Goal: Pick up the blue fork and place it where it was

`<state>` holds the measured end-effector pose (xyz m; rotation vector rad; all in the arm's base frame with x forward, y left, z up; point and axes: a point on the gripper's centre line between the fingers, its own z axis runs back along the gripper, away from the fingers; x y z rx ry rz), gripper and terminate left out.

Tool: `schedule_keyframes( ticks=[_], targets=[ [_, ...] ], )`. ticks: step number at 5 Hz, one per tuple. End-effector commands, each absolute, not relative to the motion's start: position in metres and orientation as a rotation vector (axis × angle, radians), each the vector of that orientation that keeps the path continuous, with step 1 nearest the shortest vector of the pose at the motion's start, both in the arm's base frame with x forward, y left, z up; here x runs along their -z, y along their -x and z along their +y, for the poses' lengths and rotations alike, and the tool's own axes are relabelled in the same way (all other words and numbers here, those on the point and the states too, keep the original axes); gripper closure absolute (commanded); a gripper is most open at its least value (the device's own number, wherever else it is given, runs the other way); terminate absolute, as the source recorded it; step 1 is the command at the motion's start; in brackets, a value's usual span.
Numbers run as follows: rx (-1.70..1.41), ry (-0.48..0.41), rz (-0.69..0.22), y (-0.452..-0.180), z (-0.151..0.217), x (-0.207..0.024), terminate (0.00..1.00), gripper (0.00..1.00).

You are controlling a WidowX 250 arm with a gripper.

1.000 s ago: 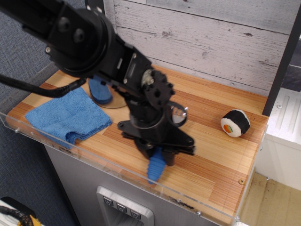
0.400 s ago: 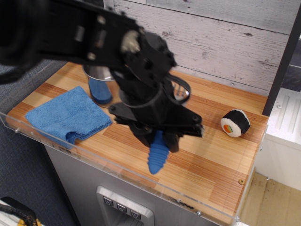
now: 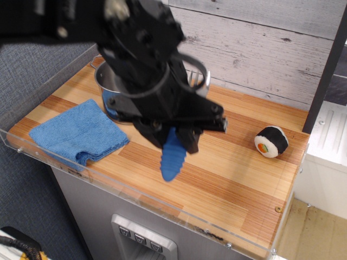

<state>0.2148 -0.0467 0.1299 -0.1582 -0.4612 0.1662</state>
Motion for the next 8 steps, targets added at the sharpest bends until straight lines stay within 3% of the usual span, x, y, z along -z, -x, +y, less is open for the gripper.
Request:
schedule_keyframes(
  ticks=[1,3,4,6,8],
  targets=[
    [-0.271,0.119,-0.557,-0.210,-0.012,-0.170,0.00,1.00],
    [-0.346,0.094,-0.558,-0.213,0.023,-0.168,0.00,1.00],
    [-0.343,0.085,-0.512,-0.217,0.028,-0.144,0.00,1.00],
    [-0.306,0.095,-0.357,-0.225,0.023,-0.072,0.00,1.00],
    [-0.267,0.107,-0.307,-0.228,0.009,-0.044,0.00,1.00]
  ],
)
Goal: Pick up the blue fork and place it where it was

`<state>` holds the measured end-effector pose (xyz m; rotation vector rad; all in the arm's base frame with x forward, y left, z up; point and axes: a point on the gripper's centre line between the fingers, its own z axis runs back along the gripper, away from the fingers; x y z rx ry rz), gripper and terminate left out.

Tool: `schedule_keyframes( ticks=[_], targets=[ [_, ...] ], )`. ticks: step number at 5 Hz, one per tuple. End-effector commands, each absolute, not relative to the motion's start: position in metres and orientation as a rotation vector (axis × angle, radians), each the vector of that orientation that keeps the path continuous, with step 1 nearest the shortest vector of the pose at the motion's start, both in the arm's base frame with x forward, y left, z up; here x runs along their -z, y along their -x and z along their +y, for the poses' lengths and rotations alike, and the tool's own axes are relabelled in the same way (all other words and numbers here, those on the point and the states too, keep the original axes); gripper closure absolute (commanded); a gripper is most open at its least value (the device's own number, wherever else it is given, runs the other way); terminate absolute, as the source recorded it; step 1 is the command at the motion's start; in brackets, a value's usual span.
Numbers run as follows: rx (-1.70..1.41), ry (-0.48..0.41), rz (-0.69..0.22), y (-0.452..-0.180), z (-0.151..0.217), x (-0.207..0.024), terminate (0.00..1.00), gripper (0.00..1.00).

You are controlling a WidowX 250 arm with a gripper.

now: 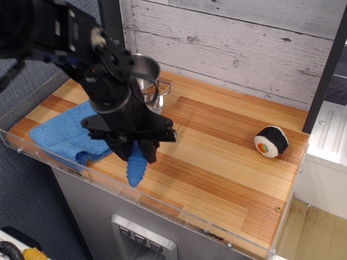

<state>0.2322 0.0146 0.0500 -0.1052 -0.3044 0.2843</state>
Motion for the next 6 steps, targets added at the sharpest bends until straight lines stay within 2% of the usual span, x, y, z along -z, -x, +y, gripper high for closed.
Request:
schedule_keyframes(
  ticks=[1,4,5,6],
  targets=[
    [-0.251,0.115,-0.286,-0.227,0.005,-0.035,0.00,1.00],
    [-0.242,0.134,-0.252,-0.225,0.000,-0.021,0.00,1.00],
    [-0.247,0.117,-0.250,-0.225,-0.001,-0.023,0.00,0.00],
    [-0.250,0.099,-0.242,-0.224,-0.003,-0.025,0.00,0.00]
  ],
)
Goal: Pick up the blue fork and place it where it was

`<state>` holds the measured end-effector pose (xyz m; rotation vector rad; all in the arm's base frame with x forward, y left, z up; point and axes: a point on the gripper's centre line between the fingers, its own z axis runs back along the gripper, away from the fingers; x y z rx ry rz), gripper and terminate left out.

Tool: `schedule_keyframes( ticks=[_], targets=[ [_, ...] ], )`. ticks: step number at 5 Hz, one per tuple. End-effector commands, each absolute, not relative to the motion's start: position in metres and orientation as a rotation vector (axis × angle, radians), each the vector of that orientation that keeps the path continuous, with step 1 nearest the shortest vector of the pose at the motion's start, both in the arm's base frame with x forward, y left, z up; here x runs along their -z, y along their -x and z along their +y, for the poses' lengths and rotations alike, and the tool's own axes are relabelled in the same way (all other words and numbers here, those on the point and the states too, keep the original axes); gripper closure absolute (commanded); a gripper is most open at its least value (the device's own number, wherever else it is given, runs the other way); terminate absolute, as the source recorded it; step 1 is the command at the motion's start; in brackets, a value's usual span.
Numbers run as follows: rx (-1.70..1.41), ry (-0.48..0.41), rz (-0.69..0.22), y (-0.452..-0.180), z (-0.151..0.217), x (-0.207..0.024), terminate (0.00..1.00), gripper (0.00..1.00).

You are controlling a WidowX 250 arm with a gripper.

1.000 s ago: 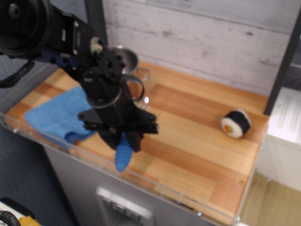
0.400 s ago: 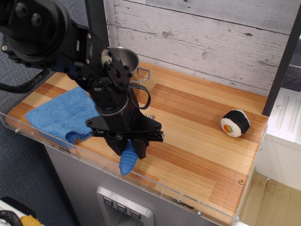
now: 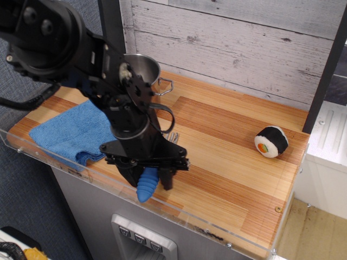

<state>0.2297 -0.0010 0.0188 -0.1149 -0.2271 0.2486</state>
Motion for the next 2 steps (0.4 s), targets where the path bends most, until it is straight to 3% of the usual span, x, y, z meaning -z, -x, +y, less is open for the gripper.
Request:
schedule_keyframes(
  ticks=[1,2],
  targets=[
    [-0.254,0.091,-0.240,-0.2228,-0.0035,-0.0253,0.00,0.00],
    [-0.257,0.103,-0.255,-0.2229,-0.0034,-0.0323,0.00,0.00]
  ],
)
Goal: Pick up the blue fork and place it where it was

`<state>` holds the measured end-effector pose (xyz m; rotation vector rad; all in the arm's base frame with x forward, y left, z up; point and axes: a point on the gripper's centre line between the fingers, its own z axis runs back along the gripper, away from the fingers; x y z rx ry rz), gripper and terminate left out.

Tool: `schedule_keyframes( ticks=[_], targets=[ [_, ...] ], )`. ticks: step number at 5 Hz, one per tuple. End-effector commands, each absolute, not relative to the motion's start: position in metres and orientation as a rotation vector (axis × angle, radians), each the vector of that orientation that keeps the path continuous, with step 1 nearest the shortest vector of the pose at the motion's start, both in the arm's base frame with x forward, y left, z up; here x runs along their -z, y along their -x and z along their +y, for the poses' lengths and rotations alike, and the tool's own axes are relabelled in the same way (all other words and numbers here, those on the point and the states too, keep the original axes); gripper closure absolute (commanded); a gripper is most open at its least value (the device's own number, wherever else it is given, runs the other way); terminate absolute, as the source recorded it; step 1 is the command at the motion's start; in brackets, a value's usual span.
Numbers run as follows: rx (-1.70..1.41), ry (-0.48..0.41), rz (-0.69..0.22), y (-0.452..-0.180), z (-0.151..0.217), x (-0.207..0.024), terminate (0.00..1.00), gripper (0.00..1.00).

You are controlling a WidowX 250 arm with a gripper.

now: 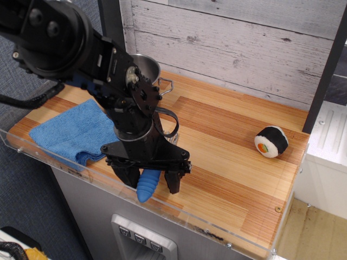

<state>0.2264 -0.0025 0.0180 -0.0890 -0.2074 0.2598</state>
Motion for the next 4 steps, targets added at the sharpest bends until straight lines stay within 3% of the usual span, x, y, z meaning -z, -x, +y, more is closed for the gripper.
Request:
schedule_keyframes(
  ticks=[1,4],
  targets=[
    [-0.262,0.143,-0.335,-0.225,-0.002,-0.058,0.00,0.00],
    [-0.269,0.164,-0.478,-0.215,0.004,-0.124,0.00,0.00]
  ],
)
